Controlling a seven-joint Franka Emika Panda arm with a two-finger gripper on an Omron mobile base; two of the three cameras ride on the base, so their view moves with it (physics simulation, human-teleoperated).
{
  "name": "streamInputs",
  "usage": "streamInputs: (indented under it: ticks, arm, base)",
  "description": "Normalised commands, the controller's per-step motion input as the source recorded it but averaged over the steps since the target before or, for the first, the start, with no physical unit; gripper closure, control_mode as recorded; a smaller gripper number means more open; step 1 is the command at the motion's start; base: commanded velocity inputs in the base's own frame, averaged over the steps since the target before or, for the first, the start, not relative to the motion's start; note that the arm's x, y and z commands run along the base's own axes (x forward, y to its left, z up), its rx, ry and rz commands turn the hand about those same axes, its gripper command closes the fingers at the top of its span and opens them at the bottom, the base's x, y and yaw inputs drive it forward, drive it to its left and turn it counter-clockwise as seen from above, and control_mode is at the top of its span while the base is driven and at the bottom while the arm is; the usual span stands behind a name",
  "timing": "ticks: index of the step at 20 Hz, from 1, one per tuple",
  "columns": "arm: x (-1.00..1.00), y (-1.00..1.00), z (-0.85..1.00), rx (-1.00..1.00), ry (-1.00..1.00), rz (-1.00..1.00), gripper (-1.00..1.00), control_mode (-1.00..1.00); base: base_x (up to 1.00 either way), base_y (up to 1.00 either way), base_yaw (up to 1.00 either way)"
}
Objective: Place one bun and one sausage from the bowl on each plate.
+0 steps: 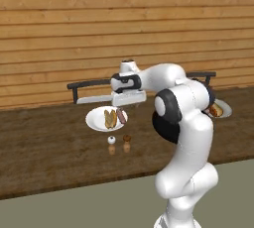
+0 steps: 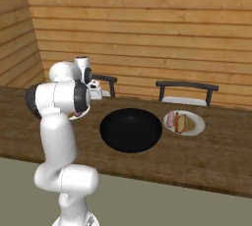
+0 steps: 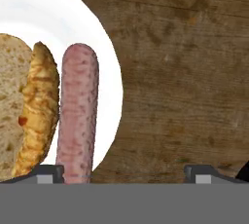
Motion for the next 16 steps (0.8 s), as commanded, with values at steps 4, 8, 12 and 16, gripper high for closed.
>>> streamInputs:
  ticks: [4,8,12,16]
  arm:
    - [-0.75,-1.00,0.23,0.01,-0.07,0.00,-1.00,-1.00]
    - [-0.93,-0.86,0.47,0.00,-0.01,0.00,-1.00,-1.00]
    - [-1.00,-0.58,0.68,0.00,-0.08,0.00,-1.00,-1.00]
    - [-1.00,-0.39,0.76,0.00,-0.12,-0.01,-1.00,-1.00]
  base:
    - [0.00,0.00,0.00]
    - [0.00,0.00,0.00]
    - [0.00,0.00,0.00]
    - [0.00,0.00,0.00]
